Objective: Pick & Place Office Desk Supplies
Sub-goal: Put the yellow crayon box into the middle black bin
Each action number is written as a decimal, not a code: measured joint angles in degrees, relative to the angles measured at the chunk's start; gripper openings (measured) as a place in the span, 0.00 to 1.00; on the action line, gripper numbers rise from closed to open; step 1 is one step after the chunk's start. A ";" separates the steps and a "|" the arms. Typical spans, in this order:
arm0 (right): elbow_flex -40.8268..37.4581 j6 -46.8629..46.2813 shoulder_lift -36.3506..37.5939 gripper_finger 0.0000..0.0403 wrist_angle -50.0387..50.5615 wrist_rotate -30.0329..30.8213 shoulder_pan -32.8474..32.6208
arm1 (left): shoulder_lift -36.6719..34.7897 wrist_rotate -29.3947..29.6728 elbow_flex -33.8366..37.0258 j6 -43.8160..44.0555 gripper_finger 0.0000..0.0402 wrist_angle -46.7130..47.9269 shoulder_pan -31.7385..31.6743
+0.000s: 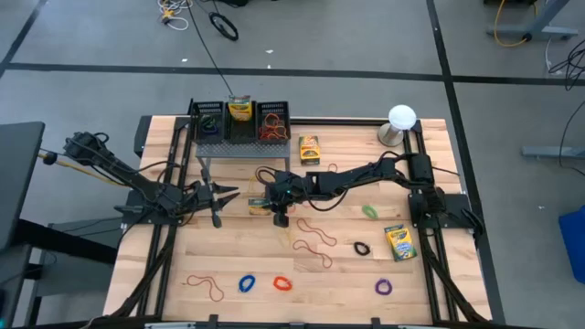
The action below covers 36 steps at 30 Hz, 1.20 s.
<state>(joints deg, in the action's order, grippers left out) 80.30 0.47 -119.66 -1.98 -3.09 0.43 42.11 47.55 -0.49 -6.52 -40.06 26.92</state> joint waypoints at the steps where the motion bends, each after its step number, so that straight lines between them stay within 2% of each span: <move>1: 0.01 0.13 0.00 0.28 -0.16 0.03 -0.02 | 0.00 0.02 0.00 0.53 0.19 0.11 0.00; 12: 0.01 0.72 0.00 0.43 -1.25 0.45 -0.55 | 0.00 -1.19 0.00 3.73 0.19 0.01 0.00; 17: -0.01 1.53 0.11 0.51 -1.45 5.81 -1.79 | 0.00 -1.05 -0.54 4.10 0.21 0.87 0.11; 20: -0.12 2.25 2.07 0.58 -1.22 8.26 -3.08 | 0.00 -1.07 -4.52 4.13 0.24 7.64 0.11; 25: -0.01 3.15 8.26 0.63 4.73 10.37 -5.76 | 0.88 -1.40 -15.14 7.86 0.28 27.28 0.04; 27: -0.24 3.61 10.32 0.59 8.01 13.64 -7.32 | 1.88 -3.00 -19.24 9.70 0.28 35.06 -0.19; 29: -2.94 4.65 12.64 0.51 8.26 16.74 -8.74 | 2.66 -5.30 -23.08 12.08 0.27 40.86 -0.75; 32: -10.15 4.33 16.01 0.31 4.27 16.34 -9.86 | 4.80 -10.15 -28.41 14.68 0.21 48.43 -2.83; 36: -22.35 2.35 20.89 0.05 -6.02 16.92 -10.48 | 10.04 -17.01 -36.05 16.35 0.08 58.99 -8.43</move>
<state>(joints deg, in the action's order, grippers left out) 57.96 2.82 -98.77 -7.99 13.82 -10.06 52.14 30.54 -36.54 9.83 18.93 18.49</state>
